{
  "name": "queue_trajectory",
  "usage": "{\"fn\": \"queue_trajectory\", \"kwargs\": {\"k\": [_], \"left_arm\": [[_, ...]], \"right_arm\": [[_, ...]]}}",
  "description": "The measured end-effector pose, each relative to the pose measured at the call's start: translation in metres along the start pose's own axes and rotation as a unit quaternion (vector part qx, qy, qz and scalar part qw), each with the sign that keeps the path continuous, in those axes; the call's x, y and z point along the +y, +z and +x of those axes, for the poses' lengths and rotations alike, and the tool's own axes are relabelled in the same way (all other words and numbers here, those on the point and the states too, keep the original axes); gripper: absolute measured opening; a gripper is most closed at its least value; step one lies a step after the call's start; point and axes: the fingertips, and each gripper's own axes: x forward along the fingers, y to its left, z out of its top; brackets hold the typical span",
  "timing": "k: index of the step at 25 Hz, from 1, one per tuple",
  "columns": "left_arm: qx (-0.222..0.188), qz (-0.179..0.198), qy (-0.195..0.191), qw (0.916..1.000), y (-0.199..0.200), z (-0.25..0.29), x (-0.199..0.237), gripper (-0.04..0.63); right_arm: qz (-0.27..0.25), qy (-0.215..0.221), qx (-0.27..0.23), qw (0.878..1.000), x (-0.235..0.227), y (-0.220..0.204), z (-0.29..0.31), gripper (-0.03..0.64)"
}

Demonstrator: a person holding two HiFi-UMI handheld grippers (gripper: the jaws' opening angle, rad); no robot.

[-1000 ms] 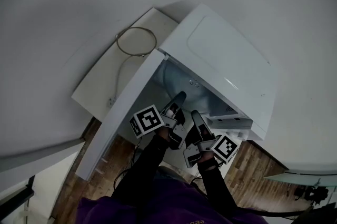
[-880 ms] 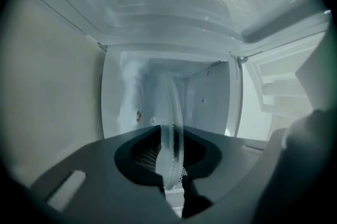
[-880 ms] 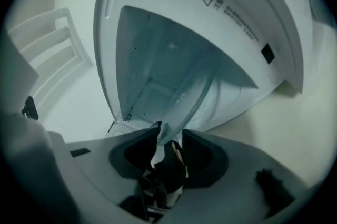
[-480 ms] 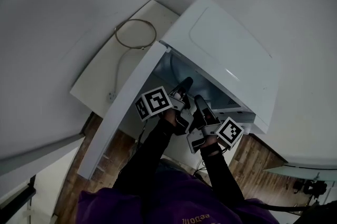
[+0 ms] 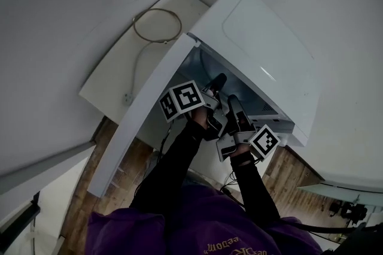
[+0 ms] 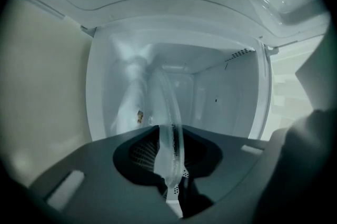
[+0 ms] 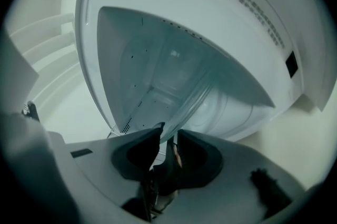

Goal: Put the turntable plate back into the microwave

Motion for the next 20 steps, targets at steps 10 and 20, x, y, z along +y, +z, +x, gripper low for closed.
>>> {"fn": "queue_trajectory", "kwargs": {"k": [10,20], "left_arm": [[0.01,0.074,0.017,0.9971,-0.002,0.003,0.003,0.083],[-0.04,0.072,0.033,0.996,-0.003,-0.029,0.005,0.105]], "right_arm": [[0.018,-0.006,-0.006,1.0,-0.006,0.001,0.001,0.094],[0.014,-0.003,0.008,1.0,-0.003,-0.004,0.001,0.087]]}}
